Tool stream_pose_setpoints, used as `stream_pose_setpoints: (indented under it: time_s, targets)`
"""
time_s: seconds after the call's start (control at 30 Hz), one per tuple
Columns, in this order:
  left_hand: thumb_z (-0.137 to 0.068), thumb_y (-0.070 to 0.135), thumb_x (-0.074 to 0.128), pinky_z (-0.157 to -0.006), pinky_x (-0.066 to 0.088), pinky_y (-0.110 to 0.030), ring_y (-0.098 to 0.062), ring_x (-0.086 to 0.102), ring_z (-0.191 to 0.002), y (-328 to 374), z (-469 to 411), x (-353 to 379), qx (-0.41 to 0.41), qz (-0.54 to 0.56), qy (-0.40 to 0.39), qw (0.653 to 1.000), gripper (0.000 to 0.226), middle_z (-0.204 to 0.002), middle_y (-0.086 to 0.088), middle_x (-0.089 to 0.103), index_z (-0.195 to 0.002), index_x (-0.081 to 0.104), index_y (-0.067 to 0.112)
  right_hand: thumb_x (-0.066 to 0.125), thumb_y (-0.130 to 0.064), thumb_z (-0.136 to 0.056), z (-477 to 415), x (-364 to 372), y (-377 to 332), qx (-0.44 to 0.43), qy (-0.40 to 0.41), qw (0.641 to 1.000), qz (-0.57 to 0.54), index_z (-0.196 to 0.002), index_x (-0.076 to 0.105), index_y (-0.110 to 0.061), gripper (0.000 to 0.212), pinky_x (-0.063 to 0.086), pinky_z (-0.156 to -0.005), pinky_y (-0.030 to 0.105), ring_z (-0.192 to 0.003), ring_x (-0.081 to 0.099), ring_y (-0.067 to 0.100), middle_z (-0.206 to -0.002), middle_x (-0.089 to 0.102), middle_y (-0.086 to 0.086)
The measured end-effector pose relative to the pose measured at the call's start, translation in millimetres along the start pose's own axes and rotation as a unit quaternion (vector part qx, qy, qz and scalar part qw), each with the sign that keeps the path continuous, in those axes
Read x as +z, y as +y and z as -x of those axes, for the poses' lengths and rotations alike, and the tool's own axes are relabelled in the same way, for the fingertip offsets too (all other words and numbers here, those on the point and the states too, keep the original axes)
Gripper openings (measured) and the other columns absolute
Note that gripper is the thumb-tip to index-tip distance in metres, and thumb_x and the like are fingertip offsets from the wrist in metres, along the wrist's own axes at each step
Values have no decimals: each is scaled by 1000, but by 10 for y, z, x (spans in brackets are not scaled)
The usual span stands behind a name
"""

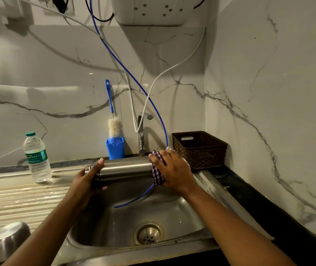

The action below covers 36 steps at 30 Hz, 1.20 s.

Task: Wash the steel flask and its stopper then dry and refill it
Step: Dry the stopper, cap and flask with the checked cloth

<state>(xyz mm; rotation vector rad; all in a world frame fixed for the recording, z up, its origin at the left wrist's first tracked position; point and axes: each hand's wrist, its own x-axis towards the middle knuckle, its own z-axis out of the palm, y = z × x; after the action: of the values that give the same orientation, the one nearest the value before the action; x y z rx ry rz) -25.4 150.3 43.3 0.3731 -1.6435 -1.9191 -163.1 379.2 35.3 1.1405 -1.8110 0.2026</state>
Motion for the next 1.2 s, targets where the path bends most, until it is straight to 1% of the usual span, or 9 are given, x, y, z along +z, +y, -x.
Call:
stream_pose_setpoints:
  time_s: [0.07,0.17,0.3,0.43,0.53,0.63,0.83,1.03,1.2]
  targets:
    - [-77,35,67,-73,52,-41,-28,59,-94,31,34,-20,9,18,14,1000,35,-107,-16,58,-102,56,13,81,-45,-54,-4,-13,-33,5,6,1000,3,-133,42,-18,92,49,-92,39,-107,53,27,-118,50,9]
    - [-56,41,77,-82,53,-45,-35,58,-107,7,72,-19,42,-1,19,999,77,-119,-18,57,-122,54,10,83,-44,-53,-9,13,-60,55,-20,996,-66,-133,41,-20,93,53,-88,42,-109,55,29,-122,53,11]
    - [-52,33,86,-62,55,-28,-26,63,-94,-55,221,182,112,-39,-40,992,56,-106,-10,62,-101,61,21,82,-50,-54,-30,48,-143,34,-38,996,-79,-133,39,-20,94,51,-89,43,-105,57,26,-120,56,9]
    - [-36,57,87,-73,58,-41,-28,67,-92,-116,272,246,131,-107,-79,982,84,-103,-10,67,-107,61,21,79,-44,-62,-168,20,-457,7,-96,978,-183,-138,29,-24,94,45,-92,38,-112,51,23,-127,50,6]
    - [-35,49,82,-62,56,-25,-22,64,-90,-9,276,191,157,-99,-64,981,75,-99,-4,64,-102,62,21,78,-43,-66,-72,12,-187,74,-198,952,-222,-144,20,-31,97,38,-101,39,-125,41,20,-140,38,0]
    - [-27,56,86,-63,54,-25,-19,62,-89,42,245,150,170,-88,-74,979,82,-100,-3,62,-99,63,23,79,-48,-65,104,40,158,143,-256,930,-222,-145,18,-35,101,35,-108,45,-132,34,19,-146,30,-3]
    - [-34,61,87,-63,56,-25,-17,67,-87,14,290,187,190,-148,-130,962,85,-99,-6,66,-103,62,18,80,-47,-64,-195,10,-356,43,-203,946,-249,-144,23,-28,101,34,-102,36,-126,37,18,-140,37,1]
    - [-28,63,86,-64,56,-23,-15,64,-91,115,265,113,189,-103,-124,969,77,-105,-3,61,-94,64,32,84,-42,-59,67,7,172,126,-251,917,-285,-141,26,-37,100,38,-105,44,-126,38,16,-139,37,-5]
    - [-27,49,91,-67,57,-25,-23,57,-104,94,221,118,132,-5,-105,986,86,-120,-2,54,-106,60,31,79,-47,-56,20,97,126,69,-135,975,-160,-134,35,-26,91,48,-92,44,-114,47,24,-127,47,5]
